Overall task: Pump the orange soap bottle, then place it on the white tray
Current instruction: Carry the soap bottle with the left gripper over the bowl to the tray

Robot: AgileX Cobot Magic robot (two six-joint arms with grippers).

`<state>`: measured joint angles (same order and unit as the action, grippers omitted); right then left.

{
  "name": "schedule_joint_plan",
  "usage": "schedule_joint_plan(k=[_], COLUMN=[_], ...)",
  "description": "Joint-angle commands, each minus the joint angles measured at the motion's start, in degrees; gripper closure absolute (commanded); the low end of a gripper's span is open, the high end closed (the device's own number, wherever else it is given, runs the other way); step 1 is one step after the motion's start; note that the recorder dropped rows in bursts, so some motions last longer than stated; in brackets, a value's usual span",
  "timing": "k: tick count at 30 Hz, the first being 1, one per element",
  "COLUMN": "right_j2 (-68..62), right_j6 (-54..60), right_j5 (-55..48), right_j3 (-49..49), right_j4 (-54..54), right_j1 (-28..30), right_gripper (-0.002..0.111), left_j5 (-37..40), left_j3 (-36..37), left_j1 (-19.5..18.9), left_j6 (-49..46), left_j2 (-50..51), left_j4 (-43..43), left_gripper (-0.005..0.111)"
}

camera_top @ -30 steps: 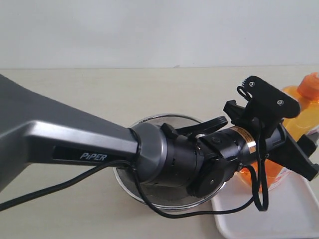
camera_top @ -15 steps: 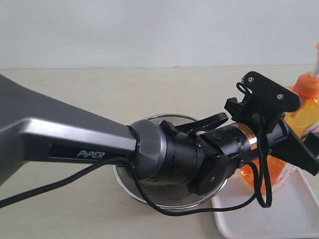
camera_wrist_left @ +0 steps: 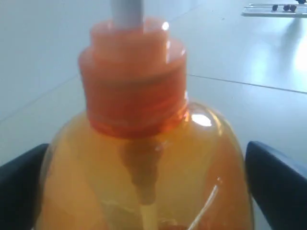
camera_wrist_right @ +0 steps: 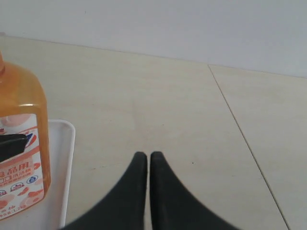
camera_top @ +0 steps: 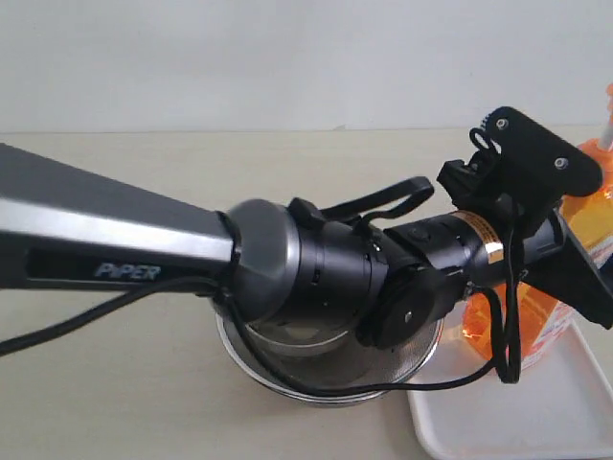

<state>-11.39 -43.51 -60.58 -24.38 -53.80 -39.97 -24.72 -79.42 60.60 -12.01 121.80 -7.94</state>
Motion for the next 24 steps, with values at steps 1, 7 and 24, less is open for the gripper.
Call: schedule_joint_plan(k=[1,7,24], right_j2=[0.38,0.38,0.38], right_j6=[0.66,0.77,0.74], right_j5=[0.32,0.32,0.32], right_j3=[-0.31,-0.31,-0.31], right_j4=[-0.34,-0.45,-0.55], right_j1=[0.04,0.04,0.04], right_gripper=[0.108,0.108,0.108], left_j5=[7.43,8.34,25.58], left_j3=[-0.29,-0.29,-0.29], left_j1=[-0.03,-0.03,1.25], left_j6=[-3.16,-3.16,-2.73], left_j2=[-4.3,-8.12,-15.53], left_j4=[0.23,0.23,-0.16], left_gripper=[0.007,0.007,0.023])
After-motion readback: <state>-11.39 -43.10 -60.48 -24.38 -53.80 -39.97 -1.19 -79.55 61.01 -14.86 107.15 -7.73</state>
